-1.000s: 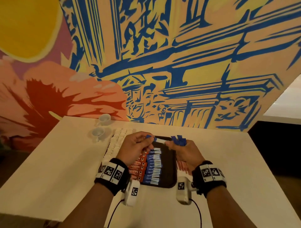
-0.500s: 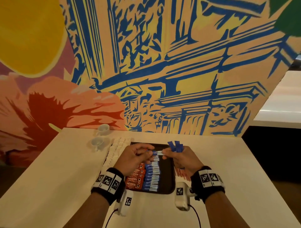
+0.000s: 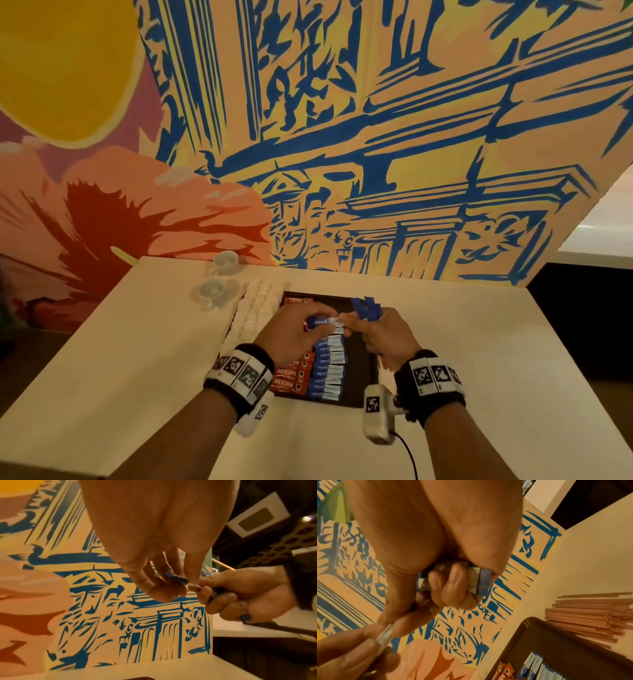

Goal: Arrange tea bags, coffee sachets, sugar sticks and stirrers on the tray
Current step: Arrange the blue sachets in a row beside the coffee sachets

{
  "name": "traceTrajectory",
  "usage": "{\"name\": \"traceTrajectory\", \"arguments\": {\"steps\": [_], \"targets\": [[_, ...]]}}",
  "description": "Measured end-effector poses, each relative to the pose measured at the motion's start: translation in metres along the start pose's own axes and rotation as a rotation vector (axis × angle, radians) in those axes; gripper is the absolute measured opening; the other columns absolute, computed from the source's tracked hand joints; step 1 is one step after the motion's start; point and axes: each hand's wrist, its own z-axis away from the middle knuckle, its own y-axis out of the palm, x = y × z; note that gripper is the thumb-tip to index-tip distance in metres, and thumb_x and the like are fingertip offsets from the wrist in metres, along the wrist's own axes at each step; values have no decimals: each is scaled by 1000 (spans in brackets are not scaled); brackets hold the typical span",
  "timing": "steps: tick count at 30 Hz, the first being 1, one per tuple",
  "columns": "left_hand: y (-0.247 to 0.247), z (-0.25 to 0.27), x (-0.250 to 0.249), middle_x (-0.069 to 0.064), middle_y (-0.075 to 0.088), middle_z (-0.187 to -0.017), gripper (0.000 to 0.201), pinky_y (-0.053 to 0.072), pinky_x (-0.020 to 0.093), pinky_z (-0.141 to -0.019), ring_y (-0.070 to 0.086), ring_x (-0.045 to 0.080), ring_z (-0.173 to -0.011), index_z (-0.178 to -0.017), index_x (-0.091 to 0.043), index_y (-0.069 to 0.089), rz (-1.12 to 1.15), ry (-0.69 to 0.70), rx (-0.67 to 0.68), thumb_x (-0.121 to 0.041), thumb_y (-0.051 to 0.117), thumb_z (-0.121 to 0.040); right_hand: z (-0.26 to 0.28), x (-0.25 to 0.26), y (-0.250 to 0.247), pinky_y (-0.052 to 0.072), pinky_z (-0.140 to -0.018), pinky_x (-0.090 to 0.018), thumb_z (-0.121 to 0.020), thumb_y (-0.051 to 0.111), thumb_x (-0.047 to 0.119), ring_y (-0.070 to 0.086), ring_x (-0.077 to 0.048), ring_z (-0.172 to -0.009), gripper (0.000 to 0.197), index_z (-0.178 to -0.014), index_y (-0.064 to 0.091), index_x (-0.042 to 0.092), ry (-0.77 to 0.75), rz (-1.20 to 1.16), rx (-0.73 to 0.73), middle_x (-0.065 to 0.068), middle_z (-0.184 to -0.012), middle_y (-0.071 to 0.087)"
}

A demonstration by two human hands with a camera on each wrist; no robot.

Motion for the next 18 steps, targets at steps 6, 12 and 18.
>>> {"name": "traceTrajectory", "arguments": {"steps": [6, 12, 18], "targets": [[-7, -20, 22, -3, 70, -96, 18, 55, 29, -70, 67, 9, -75, -109, -38, 64, 210, -157, -54, -24, 63, -97, -14, -2, -1, 34, -50, -20, -95, 66, 36, 45, -4, -51, 23, -104, 72, 15, 102, 26, 71, -1, -69, 55], [-3, -45, 31, 1, 72, -87, 11, 52, 19, -56, 63, 5, -59, -95, -22, 71, 351, -297, -79, -15, 63, -97, -28, 2, -4, 41, -71, 1, -107, 47, 21, 60, 15, -86, 27, -131, 61, 24, -113, 503, 185, 19, -104, 64], [12, -62, 29, 3, 70, -73, 38, 49, 15, -59, 64, 8, -63, -86, -7, 71, 438, -329, -34, -41, 60, -98, -43, 1, -2, 34, -82, -2, -105, 49, 12, 55, -9, -105, 32, -136, 58, 15, -205, 683, 138, 1, -119, 60]]}}
